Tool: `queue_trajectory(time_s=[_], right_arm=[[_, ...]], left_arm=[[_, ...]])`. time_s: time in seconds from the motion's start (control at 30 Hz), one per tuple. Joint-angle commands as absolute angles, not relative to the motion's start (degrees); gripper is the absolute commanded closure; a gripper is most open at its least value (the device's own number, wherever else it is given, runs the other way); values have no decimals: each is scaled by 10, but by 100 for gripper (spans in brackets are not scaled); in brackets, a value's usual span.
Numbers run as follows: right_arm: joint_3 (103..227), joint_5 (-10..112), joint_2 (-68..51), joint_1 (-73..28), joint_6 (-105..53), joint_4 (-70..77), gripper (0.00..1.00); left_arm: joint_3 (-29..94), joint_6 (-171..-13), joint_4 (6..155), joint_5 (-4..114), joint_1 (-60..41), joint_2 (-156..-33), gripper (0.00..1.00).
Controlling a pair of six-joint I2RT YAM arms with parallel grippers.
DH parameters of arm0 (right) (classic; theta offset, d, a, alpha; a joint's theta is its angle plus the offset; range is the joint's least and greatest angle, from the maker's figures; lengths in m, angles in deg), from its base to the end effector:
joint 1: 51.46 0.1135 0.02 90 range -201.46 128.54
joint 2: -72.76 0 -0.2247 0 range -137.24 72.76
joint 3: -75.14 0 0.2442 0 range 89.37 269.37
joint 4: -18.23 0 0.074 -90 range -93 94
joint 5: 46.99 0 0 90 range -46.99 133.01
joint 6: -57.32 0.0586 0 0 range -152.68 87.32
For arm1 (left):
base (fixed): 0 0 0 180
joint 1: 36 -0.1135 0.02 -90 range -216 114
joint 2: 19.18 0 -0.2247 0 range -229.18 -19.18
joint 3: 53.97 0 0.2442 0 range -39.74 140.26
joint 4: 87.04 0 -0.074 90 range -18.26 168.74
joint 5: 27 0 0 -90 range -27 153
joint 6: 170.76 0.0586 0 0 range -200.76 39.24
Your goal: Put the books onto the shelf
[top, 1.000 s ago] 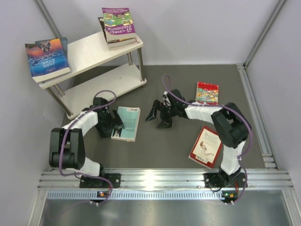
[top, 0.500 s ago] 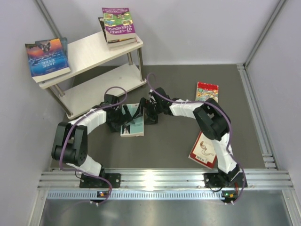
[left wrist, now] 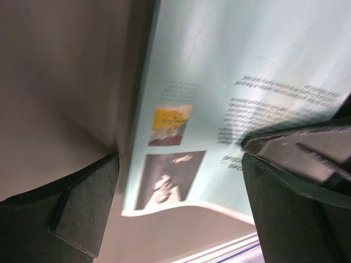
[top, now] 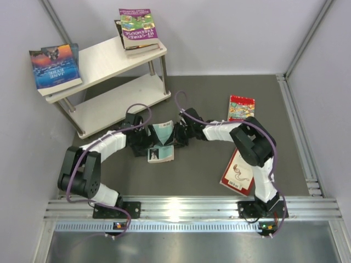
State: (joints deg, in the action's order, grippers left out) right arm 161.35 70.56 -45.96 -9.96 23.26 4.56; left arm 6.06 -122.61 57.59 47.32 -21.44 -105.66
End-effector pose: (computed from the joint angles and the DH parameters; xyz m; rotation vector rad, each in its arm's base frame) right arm 0.2974 0.2993 0.0884 0.0754 2.7183 1.2557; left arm 0.2733 -0.0873 0.1140 -0.5585 2.7051 -0.6624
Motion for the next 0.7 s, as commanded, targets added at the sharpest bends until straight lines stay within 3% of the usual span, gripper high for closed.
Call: queue_trajectory(time_s=[0.0, 0.23, 0.33, 0.47, 0.67], right_arm=[[1585, 732, -391, -97, 223, 2, 100], [1590, 763, -332, -116, 214, -91, 100], [1607, 781, -326, -119, 217, -123, 100], [1635, 800, -317, -124, 223, -152, 100], [1673, 829, -311, -153, 205, -199, 100]], left_arm=[[69, -1182, 500, 546, -178, -977, 2], [164, -1114, 390, 710, -45, -841, 1], [183, -1101, 366, 765, 18, -842, 1], [219, -1100, 321, 883, 172, -889, 1], [233, -1108, 324, 948, 265, -924, 1]])
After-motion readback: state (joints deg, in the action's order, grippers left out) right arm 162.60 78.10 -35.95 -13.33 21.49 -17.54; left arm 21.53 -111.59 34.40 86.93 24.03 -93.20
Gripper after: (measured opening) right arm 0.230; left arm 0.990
